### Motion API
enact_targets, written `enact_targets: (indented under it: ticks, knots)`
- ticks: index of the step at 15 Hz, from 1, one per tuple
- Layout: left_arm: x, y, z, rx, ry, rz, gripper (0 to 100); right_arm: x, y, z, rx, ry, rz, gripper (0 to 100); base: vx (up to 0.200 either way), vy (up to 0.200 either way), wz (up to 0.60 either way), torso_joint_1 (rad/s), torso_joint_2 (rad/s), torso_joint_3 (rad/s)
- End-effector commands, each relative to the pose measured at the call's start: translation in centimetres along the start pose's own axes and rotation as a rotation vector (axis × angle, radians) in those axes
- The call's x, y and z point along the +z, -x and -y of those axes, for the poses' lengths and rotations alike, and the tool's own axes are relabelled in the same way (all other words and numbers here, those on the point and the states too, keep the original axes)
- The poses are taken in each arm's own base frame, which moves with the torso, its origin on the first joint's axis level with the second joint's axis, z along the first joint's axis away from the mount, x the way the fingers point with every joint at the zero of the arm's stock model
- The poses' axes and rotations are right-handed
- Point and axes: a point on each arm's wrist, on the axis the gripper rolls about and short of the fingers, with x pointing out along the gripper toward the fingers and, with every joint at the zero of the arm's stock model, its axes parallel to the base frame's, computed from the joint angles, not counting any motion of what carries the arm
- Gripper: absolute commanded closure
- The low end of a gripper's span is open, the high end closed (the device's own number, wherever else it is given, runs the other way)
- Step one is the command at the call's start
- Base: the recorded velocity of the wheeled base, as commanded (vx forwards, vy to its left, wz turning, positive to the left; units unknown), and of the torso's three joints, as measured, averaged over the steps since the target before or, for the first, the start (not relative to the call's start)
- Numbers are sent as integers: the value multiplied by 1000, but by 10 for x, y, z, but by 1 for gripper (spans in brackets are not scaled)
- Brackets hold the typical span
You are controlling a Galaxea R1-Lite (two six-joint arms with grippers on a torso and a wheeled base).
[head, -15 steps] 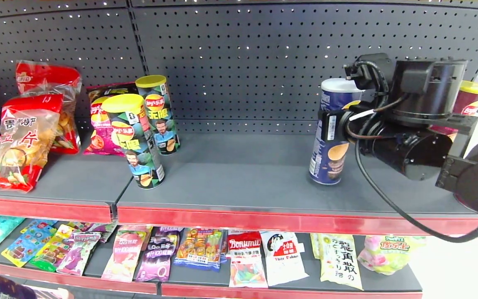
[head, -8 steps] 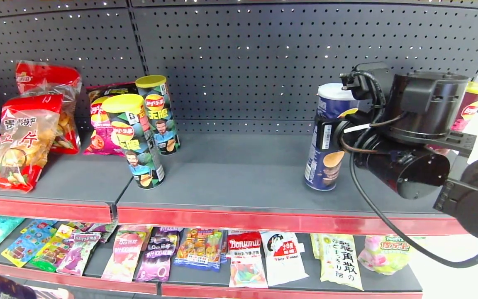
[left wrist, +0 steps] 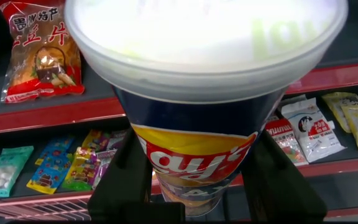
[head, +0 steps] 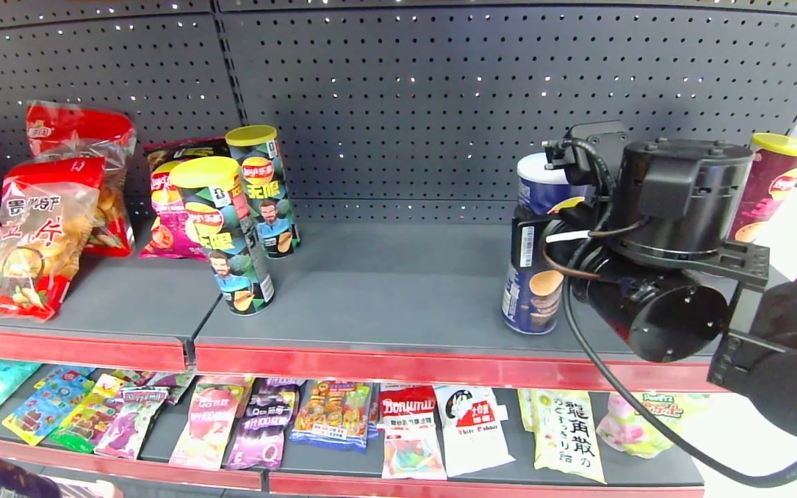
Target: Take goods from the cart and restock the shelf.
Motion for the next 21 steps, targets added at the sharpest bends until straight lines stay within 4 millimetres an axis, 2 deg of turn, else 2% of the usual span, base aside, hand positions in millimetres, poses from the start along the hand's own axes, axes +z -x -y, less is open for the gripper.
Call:
enact_targets:
  ticks: [1,7,14,18,21]
  knots:
    - [0,0,0,-2,0,-1,100,-4,8,-2,13,10,-7,100,0,0,0,0,0,0]
    - [-1,0,0,-2,0,-2,100,-5,11,-6,26,-31,-9,100,0,0,0,0,0,0]
    - [-2,0,0,-2,0,-2,100,-5,2,-6,-26,-44,-10,100,0,0,0,0,0,0]
    - [-3,1,0,-2,0,-5,100,-12,-2,-12,-45,-62,-25,100,0,0,0,0,0,0]
    - [-5,1,1,-2,1,-7,100,-14,0,-13,-104,-50,-29,100,0,0,0,0,0,0]
